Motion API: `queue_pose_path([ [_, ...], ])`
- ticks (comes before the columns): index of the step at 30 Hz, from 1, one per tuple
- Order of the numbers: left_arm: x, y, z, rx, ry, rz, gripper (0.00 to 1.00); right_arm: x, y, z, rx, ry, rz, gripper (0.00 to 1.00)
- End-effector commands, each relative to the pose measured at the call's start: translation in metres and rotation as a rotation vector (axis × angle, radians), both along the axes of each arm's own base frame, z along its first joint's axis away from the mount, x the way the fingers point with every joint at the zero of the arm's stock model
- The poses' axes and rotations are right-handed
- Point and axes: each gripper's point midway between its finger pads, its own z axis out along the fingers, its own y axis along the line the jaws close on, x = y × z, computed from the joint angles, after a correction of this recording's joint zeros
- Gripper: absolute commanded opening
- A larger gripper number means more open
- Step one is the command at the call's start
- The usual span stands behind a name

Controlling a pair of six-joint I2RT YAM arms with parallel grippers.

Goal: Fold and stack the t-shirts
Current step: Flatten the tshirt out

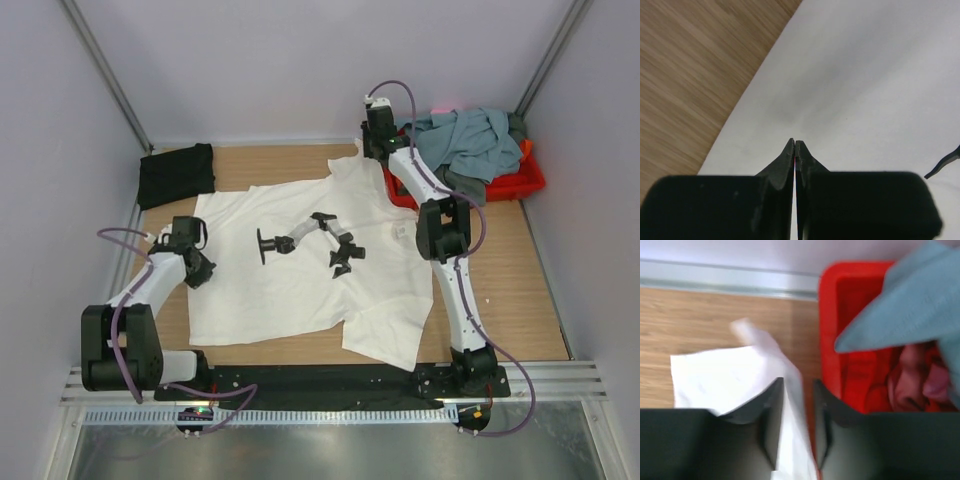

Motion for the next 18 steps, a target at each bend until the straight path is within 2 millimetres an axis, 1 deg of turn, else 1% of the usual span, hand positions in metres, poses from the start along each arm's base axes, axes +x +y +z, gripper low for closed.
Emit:
queue_pose_path([
  [1,-0.004,0.023,0.016,0.100,-0.017,0.070,0.00,0.026,0.012,0.035,0.006,-0.159,0.005,0.40],
  [2,-0.006,0.025,0.017,0.105,-0.016,0.078,0.00,0.028,0.009,0.033,0.003,-0.161,-0.007,0.69],
  [3,-0.006,0.029,0.021,0.107,-0.032,0.091,0.00,0.029,0.005,0.036,-0.003,-0.171,-0.035,0.87],
  [4,-0.005,0.032,0.025,0.117,-0.041,0.101,0.00,0.030,0.005,0.038,0.003,-0.178,-0.041,0.99],
  [5,-0.006,0.032,0.028,0.117,-0.041,0.099,0.00,0.029,0.002,0.046,0.004,-0.190,-0.051,1.00],
  [6,-0.004,0.032,0.034,0.118,-0.061,0.101,0.04,0.028,0.000,0.050,-0.005,-0.193,-0.063,1.00],
  [7,-0.002,0.032,0.038,0.117,-0.069,0.096,0.21,0.026,-0.001,0.057,0.001,-0.197,-0.071,1.00],
  [8,-0.001,0.032,0.046,0.117,-0.077,0.090,0.37,0.023,-0.002,0.075,0.010,-0.216,-0.075,1.00],
  [9,0.000,0.031,0.054,0.116,-0.096,0.086,0.51,0.018,-0.004,0.078,0.020,-0.201,-0.086,1.00],
  [10,0.002,0.032,0.060,0.117,-0.115,0.086,0.69,0.013,-0.004,0.086,0.037,-0.204,-0.093,1.00],
  [11,0.000,0.032,0.062,0.118,-0.116,0.091,0.74,0.007,-0.004,0.093,0.062,-0.202,-0.102,1.00],
  [12,-0.001,0.031,0.066,0.116,-0.130,0.093,0.78,-0.008,-0.001,0.111,0.097,-0.199,-0.083,1.00],
  [13,-0.004,0.031,0.063,0.113,-0.123,0.097,0.78,-0.017,0.003,0.117,0.146,-0.191,-0.086,1.00],
  [14,-0.006,0.029,0.061,0.102,-0.121,0.096,0.78,-0.028,0.007,0.128,0.173,-0.190,-0.075,1.00],
  [15,-0.009,0.027,0.058,0.094,-0.114,0.095,0.78,-0.050,0.018,0.136,0.190,-0.179,-0.046,1.00],
  [16,-0.016,0.026,0.051,0.087,-0.098,0.094,0.77,-0.064,0.026,0.145,0.213,-0.177,-0.023,1.00],
  [17,-0.020,0.024,0.048,0.077,-0.091,0.095,0.77,-0.078,0.033,0.146,0.214,-0.168,-0.003,1.00],
  [18,-0.023,0.020,0.045,0.050,-0.089,0.095,0.76,-0.108,0.052,0.150,0.212,-0.156,0.047,1.00],
])
